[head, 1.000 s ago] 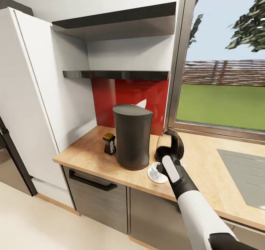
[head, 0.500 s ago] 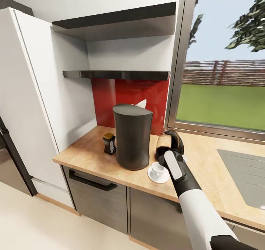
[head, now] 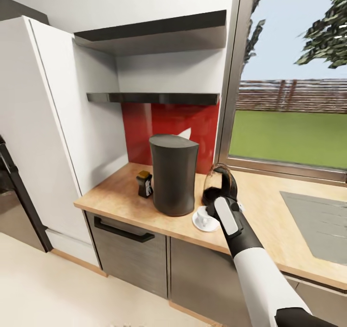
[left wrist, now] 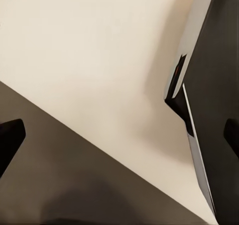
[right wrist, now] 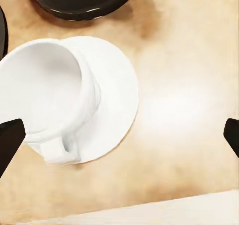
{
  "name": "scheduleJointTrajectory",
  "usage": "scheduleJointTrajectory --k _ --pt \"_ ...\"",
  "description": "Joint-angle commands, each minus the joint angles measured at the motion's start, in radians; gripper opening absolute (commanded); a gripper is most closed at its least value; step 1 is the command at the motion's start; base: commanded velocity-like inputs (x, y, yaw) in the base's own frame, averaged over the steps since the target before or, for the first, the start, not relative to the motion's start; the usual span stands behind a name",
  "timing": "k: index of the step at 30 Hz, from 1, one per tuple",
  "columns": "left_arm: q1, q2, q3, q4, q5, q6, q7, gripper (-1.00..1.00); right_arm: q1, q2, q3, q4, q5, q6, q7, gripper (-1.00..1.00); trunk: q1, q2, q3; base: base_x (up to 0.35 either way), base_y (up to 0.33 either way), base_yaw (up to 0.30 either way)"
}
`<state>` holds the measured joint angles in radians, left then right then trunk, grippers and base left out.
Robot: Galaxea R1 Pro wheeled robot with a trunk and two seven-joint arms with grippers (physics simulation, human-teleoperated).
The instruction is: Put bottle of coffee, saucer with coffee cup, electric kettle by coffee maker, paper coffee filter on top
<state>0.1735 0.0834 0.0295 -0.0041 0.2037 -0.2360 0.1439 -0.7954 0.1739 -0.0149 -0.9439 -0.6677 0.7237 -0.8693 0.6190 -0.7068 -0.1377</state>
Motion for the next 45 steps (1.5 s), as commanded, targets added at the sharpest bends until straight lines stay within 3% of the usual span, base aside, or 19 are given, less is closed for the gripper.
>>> scheduleJointTrajectory --k 1,30,32,33,34,36,37,39,40,42,43,44,45 --pt "0.0 0.0 0.003 0.0 0.003 -0.003 0.0 1.0 -0.001 0.001 -0.001 -0.001 -0.007 0.003 -0.007 1.0 0.0 -0.001 0.0 -0.328 0.0 0.005" --pt "0.0 -0.001 0.003 0.0 0.005 -0.004 0.0 1.0 -0.001 0.001 0.003 0.024 -0.004 0.002 0.0 1.0 0.0 -0.001 0.034 -0.096 -0.007 0.185" --pt "0.0 -0.001 0.003 0.0 0.005 -0.005 0.0 1.0 0.0 0.001 0.034 0.042 0.0 -0.001 0.052 1.0 0.0 -0.001 0.035 -0.324 0.0 0.088" --pt "0.0 -0.001 0.003 0.0 0.005 -0.005 0.0 1.0 0.001 0.001 0.091 0.046 0.007 -0.018 0.118 1.0 0.0 -0.001 0.035 -0.306 0.0 0.035" --pt "0.0 -0.001 0.003 0.0 0.005 -0.005 0.0 1.0 0.013 0.001 0.156 0.048 0.022 -0.073 0.184 1.0 0.0 -0.001 0.036 -0.288 0.0 0.018" --pt "0.0 -0.001 0.003 -0.001 0.005 -0.005 0.0 1.0 0.047 0.001 0.245 0.053 0.077 -0.239 0.236 1.0 0.0 -0.001 0.036 -0.256 0.0 0.009" --pt "0.0 -0.001 0.003 -0.002 0.005 -0.005 0.0 1.0 0.077 0.001 0.317 0.068 0.141 -0.395 0.254 1.0 0.0 -0.001 0.036 -0.144 0.0 0.004" --pt "0.0 -0.002 0.003 -0.002 0.005 -0.005 0.0 1.0 0.113 0.001 0.426 0.133 0.241 -0.605 0.261 1.0 0.0 -0.001 0.036 -0.076 0.0 0.002" --pt "0.0 -0.001 0.003 -0.002 0.005 -0.005 0.0 1.0 0.129 0.001 0.496 0.214 0.313 -0.76 0.263 1.0 0.0 -0.001 0.036 -0.03 0.0 0.001" --pt "0.0 -0.001 0.003 -0.002 0.005 -0.005 0.0 1.0 0.139 0.001 0.542 0.34 0.368 -0.94 0.264 1.0 0.0 -0.001 0.036 -0.016 0.0 0.0" --pt "0.0 -0.001 0.003 -0.002 0.005 -0.005 0.0 1.0 0.143 0.001 0.558 0.445 0.386 -1.069 0.265 1.0 0.0 -0.001 0.036 -0.006 0.0 0.0" --pt "0.0 -0.001 0.003 -0.003 0.005 -0.005 0.0 1.0 0.145 0.001 0.564 0.512 0.393 -1.149 0.265 1.0 0.0 -0.001 0.036 -0.004 0.0 0.0" --pt "0.0 -0.002 0.003 -0.011 0.004 -0.005 0.0 1.0 0.153 0.001 0.571 0.664 0.401 -1.319 0.266 1.0 0.0 -0.001 0.036 -0.001 0.0 0.0"
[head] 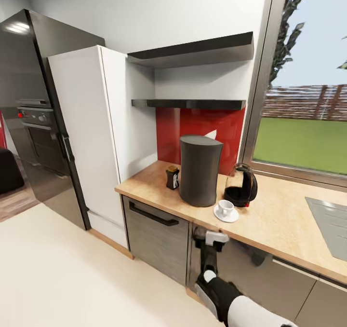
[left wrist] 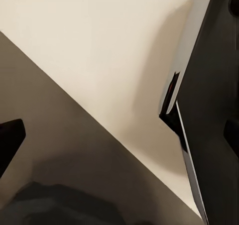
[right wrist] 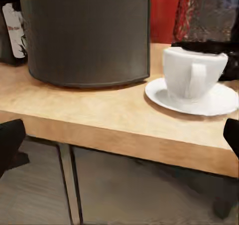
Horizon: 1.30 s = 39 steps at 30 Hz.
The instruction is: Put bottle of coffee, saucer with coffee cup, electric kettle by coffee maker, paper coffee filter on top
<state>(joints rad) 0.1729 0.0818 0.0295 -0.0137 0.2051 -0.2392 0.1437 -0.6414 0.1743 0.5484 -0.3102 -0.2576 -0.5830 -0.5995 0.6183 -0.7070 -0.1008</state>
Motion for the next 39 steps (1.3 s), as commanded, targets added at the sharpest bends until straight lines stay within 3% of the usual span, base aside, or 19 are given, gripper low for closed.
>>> scheduleJointTrajectory --k 1,2,4,7,10,12,14,16,20,23,27,36,39 --pt "0.0 0.0 0.003 -0.015 0.002 -0.002 0.0 1.0 0.01 0.0 0.009 0.08 -0.008 -0.063 -0.003 1.0 0.0 -0.001 -0.001 0.0 0.0 0.0" --pt "0.0 0.0 0.003 -0.034 0.0 0.0 0.0 1.0 0.037 0.0 0.01 0.135 -0.007 -0.122 -0.003 1.0 0.0 -0.001 -0.001 0.0 0.0 0.0" --pt "0.0 -0.001 0.003 -0.049 -0.001 0.001 0.0 1.0 0.107 0.0 0.01 0.19 -0.006 -0.171 -0.002 1.0 0.0 -0.001 -0.001 0.0 0.0 0.0" --pt "0.0 -0.002 0.003 -0.058 -0.001 0.001 0.0 1.0 0.249 0.0 0.01 0.222 -0.004 -0.19 0.002 1.0 0.0 -0.001 -0.001 0.0 0.0 0.0" --pt "0.0 -0.002 0.004 -0.061 0.0 0.001 0.0 1.0 0.312 0.0 0.01 0.23 -0.003 -0.187 0.004 1.0 0.0 -0.001 -0.001 0.0 0.0 0.0" --pt "0.0 -0.002 0.005 -0.061 0.0 0.001 0.0 1.0 0.338 0.0 0.009 0.267 -0.003 -0.134 0.006 1.0 0.0 -0.001 -0.001 0.0 0.0 0.0" --pt "0.0 -0.002 0.007 -0.061 0.002 0.0 0.0 1.0 0.377 0.0 0.009 0.279 -0.005 -0.028 0.032 1.0 0.0 -0.001 -0.001 0.0 0.0 0.0" --pt "0.0 -0.002 0.008 -0.061 0.003 -0.001 0.0 1.0 0.407 0.0 0.007 0.282 -0.006 0.093 0.109 1.0 0.0 -0.001 -0.001 0.0 0.0 0.0" --pt "0.0 -0.027 0.002 -0.061 -0.002 -0.001 -0.004 1.0 0.42 0.0 0.002 0.282 -0.035 0.325 0.253 1.0 0.0 -0.001 -0.001 0.0 0.0 0.0" --pt "0.0 -0.045 0.0 -0.066 -0.005 -0.001 -0.004 1.0 0.422 0.0 -0.002 0.283 -0.131 0.451 0.335 1.0 0.0 -0.001 -0.001 0.0 0.0 0.0" --pt "0.0 -0.049 -0.001 -0.075 -0.006 0.0 -0.004 1.0 0.422 -0.012 -0.001 0.283 -0.21 0.48 0.363 1.0 0.0 -0.001 -0.001 0.0 0.0 0.0" --pt "0.0 -0.047 0.0 -0.077 0.002 0.0 -0.004 1.0 0.422 -0.017 0.001 0.283 -0.219 0.475 0.365 1.0 0.0 -0.001 -0.001 0.0 0.0 0.0" --pt "0.0 -0.039 0.0 -0.074 0.001 0.001 -0.004 1.0 0.422 -0.042 0.0 0.282 -0.22 0.466 0.364 1.0 0.0 -0.001 -0.001 0.0 0.0 0.0"
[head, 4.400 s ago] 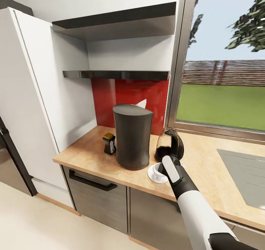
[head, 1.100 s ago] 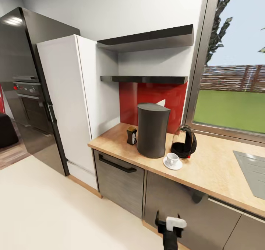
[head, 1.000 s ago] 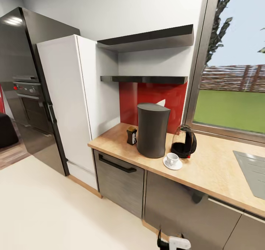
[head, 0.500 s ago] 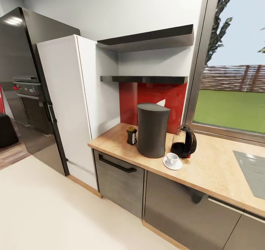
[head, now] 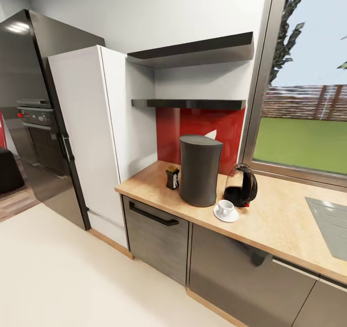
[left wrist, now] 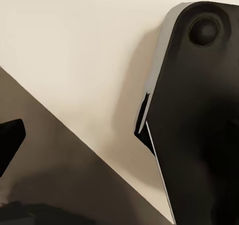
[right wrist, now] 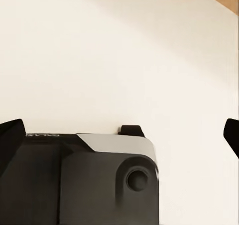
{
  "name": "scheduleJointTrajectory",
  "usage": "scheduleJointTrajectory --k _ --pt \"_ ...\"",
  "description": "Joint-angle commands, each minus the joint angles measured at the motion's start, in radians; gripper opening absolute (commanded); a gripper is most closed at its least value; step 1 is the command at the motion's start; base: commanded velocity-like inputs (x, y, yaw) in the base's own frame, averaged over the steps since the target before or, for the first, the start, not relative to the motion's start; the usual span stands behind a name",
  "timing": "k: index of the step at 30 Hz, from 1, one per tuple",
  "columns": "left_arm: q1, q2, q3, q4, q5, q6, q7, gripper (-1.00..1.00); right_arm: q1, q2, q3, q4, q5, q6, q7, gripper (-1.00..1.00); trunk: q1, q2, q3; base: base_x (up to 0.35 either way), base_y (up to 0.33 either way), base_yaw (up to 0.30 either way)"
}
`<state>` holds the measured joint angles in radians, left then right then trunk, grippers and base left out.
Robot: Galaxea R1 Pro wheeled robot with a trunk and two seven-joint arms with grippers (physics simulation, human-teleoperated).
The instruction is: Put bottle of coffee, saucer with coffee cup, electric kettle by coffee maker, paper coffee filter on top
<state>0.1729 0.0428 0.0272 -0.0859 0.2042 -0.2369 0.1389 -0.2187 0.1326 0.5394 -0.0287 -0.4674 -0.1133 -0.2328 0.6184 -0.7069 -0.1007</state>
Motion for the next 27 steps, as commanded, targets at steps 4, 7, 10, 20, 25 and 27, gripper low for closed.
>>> scheduleJointTrajectory --k 4,7,10,20,25,27 --pt "0.0 -0.001 0.002 -0.002 -0.003 -0.001 0.001 1.0 -0.001 -0.048 0.009 -0.003 -0.01 -0.006 -0.002 1.0 0.0 -0.001 -0.001 0.0 0.0 0.0" --pt "0.0 -0.005 0.003 -0.003 -0.002 -0.001 0.001 1.0 -0.001 -0.061 0.01 -0.002 -0.01 -0.005 -0.002 1.0 0.0 -0.001 -0.001 0.0 0.0 0.0" --pt "0.0 -0.008 0.003 -0.003 0.0 -0.001 0.001 1.0 -0.001 -0.062 0.01 -0.003 -0.011 -0.005 -0.002 1.0 0.0 -0.001 -0.001 0.0 0.0 0.0" --pt "0.0 -0.007 0.003 -0.003 0.003 -0.002 0.001 1.0 -0.001 -0.064 0.01 -0.003 -0.011 -0.005 -0.002 1.0 0.0 -0.001 -0.001 0.0 0.0 0.0" --pt "0.0 -0.01 0.005 -0.005 0.004 -0.002 0.001 1.0 -0.001 -0.064 0.01 -0.003 -0.011 -0.005 -0.002 1.0 0.0 -0.001 -0.001 0.0 0.0 0.0" --pt "0.0 -0.008 0.004 -0.004 0.004 -0.002 0.001 1.0 -0.001 -0.064 0.01 -0.003 -0.011 -0.005 -0.002 1.0 0.0 -0.001 -0.001 0.0 0.0 0.0"
